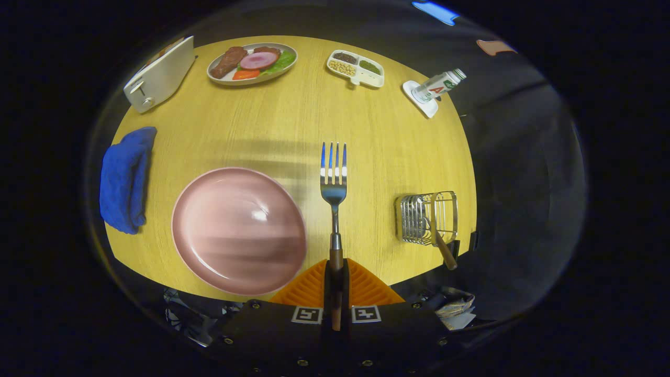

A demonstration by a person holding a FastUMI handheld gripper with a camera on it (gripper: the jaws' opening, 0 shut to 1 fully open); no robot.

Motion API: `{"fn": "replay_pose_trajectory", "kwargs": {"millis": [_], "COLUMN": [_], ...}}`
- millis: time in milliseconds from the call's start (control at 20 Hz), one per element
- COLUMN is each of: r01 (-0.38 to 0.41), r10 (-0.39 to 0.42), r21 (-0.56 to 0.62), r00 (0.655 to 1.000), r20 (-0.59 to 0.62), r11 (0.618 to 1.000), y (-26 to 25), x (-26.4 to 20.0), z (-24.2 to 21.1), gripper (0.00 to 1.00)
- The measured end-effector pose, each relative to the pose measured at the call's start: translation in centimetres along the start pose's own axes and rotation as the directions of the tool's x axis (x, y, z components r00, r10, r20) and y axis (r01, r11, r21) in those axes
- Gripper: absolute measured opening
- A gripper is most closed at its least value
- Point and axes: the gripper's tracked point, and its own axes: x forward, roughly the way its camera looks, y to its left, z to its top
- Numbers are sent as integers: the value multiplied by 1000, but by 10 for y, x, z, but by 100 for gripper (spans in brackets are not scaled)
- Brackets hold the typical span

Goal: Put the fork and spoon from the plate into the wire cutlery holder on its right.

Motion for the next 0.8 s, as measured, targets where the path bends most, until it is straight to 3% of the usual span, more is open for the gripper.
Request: {"fn": "replay_pose_trajectory", "kwargs": {"millis": [350,800], "r01": [44,54], "r10": [-34,-9], "r21": [144,292], "r00": [997,988], "r20": [-67,-154], "r11": [989,955], "y": [-65,-115], "x": [11,28], "z": [-6,-26], "gripper": [6,6]}}
